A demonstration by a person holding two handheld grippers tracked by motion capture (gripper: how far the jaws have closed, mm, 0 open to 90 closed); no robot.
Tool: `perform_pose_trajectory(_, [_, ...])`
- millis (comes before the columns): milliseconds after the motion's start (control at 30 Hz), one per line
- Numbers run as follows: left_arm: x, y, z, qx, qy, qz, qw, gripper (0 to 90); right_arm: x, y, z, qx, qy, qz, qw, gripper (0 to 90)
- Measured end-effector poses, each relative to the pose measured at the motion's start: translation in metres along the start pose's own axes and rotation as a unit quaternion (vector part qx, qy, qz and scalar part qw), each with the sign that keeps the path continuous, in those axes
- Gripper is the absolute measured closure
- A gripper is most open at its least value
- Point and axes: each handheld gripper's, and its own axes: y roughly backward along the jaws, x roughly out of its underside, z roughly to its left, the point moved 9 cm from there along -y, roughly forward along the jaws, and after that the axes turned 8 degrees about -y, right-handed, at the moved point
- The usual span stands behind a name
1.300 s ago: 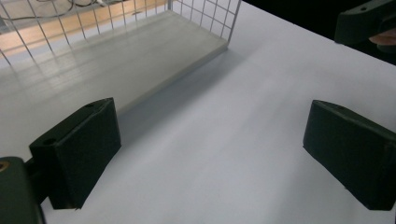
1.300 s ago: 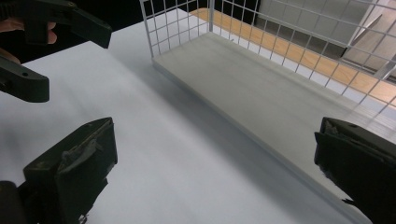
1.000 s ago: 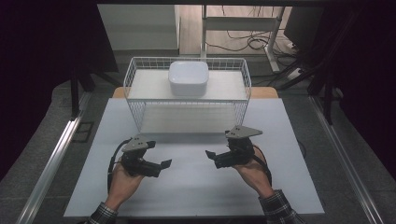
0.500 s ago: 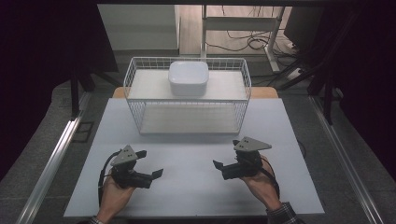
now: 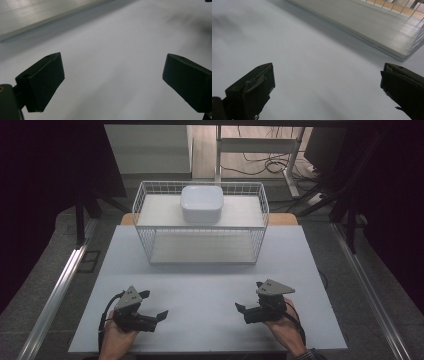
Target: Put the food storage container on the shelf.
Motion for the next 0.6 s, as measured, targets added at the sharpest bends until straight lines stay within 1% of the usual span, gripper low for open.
perform_pose_trajectory(67, [0.005, -0.002, 0.0, -0.002, -0.002, 0.006, 1.0, 3.5, 0.006, -0.001, 0.001, 0.001, 0.006, 0.007, 1.0, 0.0])
perform_pose_trajectory(133, [0.01, -0.005, -0.002, 0.009, 0.003, 0.008, 0.9999, 3.1, 0.011, -0.002, 0.001, 0.003, 0.008, 0.012, 0.9999, 0.0])
perform_pose_trajectory(167, [0.013, -0.007, -0.003, 0.018, 0.012, 0.008, 0.9997, 3.0, 0.013, -0.003, 0.001, 0.004, 0.008, 0.014, 0.9999, 0.0])
perform_pose_trajectory(200, [0.015, -0.009, -0.003, 0.022, 0.018, 0.012, 0.9995, 3.0, 0.017, -0.003, 0.001, 0.003, 0.008, 0.02, 0.9998, 0.0])
perform_pose_trajectory(300, [0.02, -0.012, -0.001, 0.022, 0.025, 0.023, 0.9992, 2.9, 0.026, -0.006, -0.001, 0.004, 0.008, 0.033, 0.9994, 0.0])
perform_pose_trajectory(400, [0.025, -0.015, 0.0, 0.026, 0.036, 0.038, 0.9983, 2.7, 0.035, -0.011, -0.002, 0.003, 0.007, 0.049, 0.9988, 0.0])
perform_pose_trajectory(433, [0.027, -0.016, 0.001, 0.023, 0.037, 0.045, 0.998, 2.7, 0.038, -0.012, -0.003, 0.003, 0.006, 0.056, 0.9984, 0.0])
perform_pose_trajectory(500, [0.028, -0.018, 0.001, 0.021, 0.036, 0.051, 0.9978, 2.7, 0.041, -0.015, -0.004, 0.004, 0.005, 0.065, 0.9979, 0.0])
perform_pose_trajectory(600, [0.027, -0.019, -0.001, 0.02, 0.032, 0.051, 0.998, 2.7, 0.042, -0.016, -0.006, 0.012, 0.007, 0.069, 0.9975, 0.0])
